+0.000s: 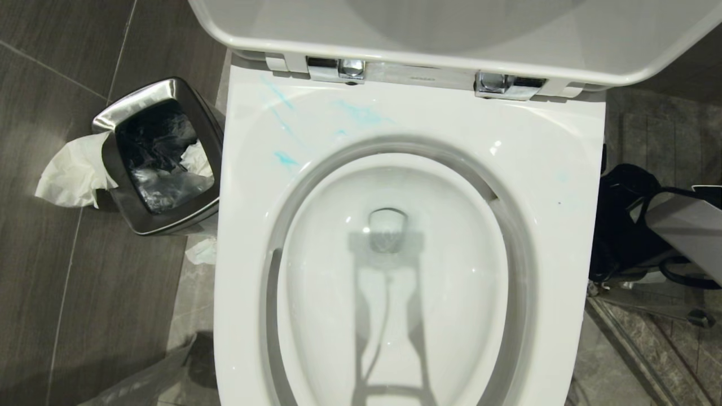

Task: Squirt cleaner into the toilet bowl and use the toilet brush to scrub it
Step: Pour in the cleaning agent

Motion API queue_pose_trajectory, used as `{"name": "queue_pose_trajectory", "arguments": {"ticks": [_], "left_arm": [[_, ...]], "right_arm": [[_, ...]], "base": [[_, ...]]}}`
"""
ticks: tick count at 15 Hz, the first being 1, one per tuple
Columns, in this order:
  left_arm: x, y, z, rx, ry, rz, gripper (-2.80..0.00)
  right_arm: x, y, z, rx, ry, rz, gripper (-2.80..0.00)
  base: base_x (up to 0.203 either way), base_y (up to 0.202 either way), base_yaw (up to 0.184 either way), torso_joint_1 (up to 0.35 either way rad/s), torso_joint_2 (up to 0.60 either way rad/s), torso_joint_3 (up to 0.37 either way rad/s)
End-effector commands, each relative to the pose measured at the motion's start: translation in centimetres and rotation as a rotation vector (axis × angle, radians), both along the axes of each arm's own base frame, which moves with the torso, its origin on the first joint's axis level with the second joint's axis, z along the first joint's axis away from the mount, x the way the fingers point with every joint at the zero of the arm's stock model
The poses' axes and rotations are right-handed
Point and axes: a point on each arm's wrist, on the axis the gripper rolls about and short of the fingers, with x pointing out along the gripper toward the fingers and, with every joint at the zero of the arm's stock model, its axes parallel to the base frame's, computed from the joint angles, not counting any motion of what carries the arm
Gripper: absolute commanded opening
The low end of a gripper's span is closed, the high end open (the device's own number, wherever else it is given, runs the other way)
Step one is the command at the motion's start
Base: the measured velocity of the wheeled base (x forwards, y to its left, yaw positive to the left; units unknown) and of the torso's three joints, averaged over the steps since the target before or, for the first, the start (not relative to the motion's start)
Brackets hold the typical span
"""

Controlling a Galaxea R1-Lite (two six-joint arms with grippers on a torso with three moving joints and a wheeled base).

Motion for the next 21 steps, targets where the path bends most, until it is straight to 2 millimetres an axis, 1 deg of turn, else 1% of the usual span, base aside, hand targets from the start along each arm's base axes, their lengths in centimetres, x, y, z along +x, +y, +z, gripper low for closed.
{"name": "queue_pose_trajectory", "arguments": {"ticks": [1, 4, 8, 14, 21], "left_arm": [[0.0, 0.0, 0.0, 0.0, 0.003, 0.001, -2.8], [0.0, 0.0, 0.0, 0.0, 0.003, 0.001, -2.8], [0.0, 0.0, 0.0, -0.001, 0.003, 0.0, -2.8], [0.0, 0.0, 0.0, 0.0, 0.003, 0.001, -2.8], [0.0, 0.0, 0.0, 0.0, 0.003, 0.001, -2.8]], "right_arm": [[1.0, 0.3, 0.0, -0.006, -0.041, 0.006, 0.0], [2.1, 0.3, 0.4, -0.028, -0.102, -0.004, 0.0], [3.3, 0.3, -0.1, -0.064, -0.142, -0.019, 0.0], [4.4, 0.4, 0.1, -0.065, -0.201, -0.018, 0.0], [5.1, 0.4, 0.5, -0.08, -0.234, 0.004, 0.0]], "base": [[0.0, 0.0, 0.0, 0.0, 0.0, 0.0], [0.0, 0.0, 0.0, 0.0, 0.0, 0.0], [0.0, 0.0, 0.0, 0.0, 0.0, 0.0], [0.0, 0.0, 0.0, 0.0, 0.0, 0.0], [0.0, 0.0, 0.0, 0.0, 0.0, 0.0]]}}
